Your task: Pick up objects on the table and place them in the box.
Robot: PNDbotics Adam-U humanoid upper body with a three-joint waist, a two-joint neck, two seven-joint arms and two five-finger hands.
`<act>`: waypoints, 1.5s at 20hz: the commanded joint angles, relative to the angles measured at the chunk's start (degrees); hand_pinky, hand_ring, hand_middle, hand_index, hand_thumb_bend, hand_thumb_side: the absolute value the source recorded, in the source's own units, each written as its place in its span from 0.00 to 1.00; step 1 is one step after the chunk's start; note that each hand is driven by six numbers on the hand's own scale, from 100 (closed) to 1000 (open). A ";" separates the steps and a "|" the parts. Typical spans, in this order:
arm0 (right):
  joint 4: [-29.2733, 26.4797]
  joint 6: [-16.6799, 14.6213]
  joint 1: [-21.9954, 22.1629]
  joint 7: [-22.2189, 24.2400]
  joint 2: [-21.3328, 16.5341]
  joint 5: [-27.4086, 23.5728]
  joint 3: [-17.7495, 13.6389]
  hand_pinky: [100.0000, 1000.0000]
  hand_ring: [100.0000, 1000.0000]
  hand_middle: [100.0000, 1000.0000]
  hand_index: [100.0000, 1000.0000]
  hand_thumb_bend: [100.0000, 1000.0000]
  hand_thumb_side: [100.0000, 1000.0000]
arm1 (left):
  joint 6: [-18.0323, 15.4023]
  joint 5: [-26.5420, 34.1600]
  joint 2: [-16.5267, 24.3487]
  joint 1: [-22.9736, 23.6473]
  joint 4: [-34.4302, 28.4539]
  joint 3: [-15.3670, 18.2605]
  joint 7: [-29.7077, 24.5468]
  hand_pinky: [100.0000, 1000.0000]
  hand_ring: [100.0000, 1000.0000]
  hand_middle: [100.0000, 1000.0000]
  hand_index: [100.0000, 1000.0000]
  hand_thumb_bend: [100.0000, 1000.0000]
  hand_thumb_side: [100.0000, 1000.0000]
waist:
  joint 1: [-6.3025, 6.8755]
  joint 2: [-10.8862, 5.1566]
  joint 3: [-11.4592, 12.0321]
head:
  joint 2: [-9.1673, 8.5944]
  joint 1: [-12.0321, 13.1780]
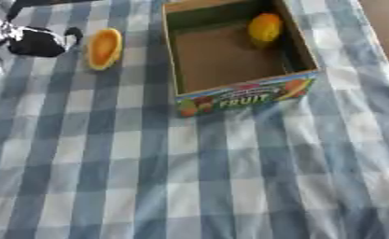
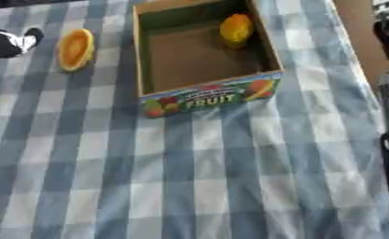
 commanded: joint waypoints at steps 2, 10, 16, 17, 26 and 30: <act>-1.23 0.13 -0.72 -0.06 -1.45 0.35 -0.26 0.82 0.93 0.70 0.78 0.00 0.50 | -1.76 2.03 2.08 -1.78 3.79 1.16 -1.79 0.90 0.99 0.91 0.94 0.46 0.18 | -0.21 -1.16 -0.24 | -0.39 0.00; -1.23 0.04 -1.39 -0.05 -1.30 0.41 -0.28 0.82 0.93 0.70 0.78 0.00 0.51 | -3.93 7.06 1.29 -3.94 9.05 1.98 -1.02 0.89 1.00 0.92 0.94 0.46 0.36 | -0.44 0.02 -1.21 | -2.59 -0.40; -1.23 0.09 -2.07 0.22 -1.37 0.46 0.04 0.82 0.94 0.70 0.78 0.00 0.52 | -4.50 12.52 1.59 -4.89 11.65 2.38 -0.83 0.89 1.00 0.93 0.94 0.46 0.40 | -0.10 1.03 -2.52 | -3.59 0.28; -1.23 0.09 -2.15 0.29 -1.39 0.45 0.11 0.82 0.94 0.70 0.78 0.00 0.53 | -4.51 12.73 1.66 -4.99 12.01 2.33 -0.82 0.89 1.00 0.93 0.94 0.46 0.40 | -0.03 1.16 -2.70 | -3.66 0.39; -1.23 0.11 -3.22 0.69 -1.24 0.05 0.53 0.82 0.94 0.70 0.78 0.00 0.53 | -4.89 12.02 1.18 -5.34 14.57 1.87 -1.76 0.88 1.00 0.92 0.93 0.46 0.34 | 0.55 2.15 -4.45 | -4.37 1.29; -1.23 0.13 -3.57 0.90 -1.20 -0.11 0.68 0.82 0.94 0.70 0.78 0.00 0.54 | -5.13 11.25 0.75 -5.70 15.36 1.52 -2.52 0.88 1.00 0.92 0.93 0.44 0.26 | 0.72 2.55 -5.01 | -4.46 2.24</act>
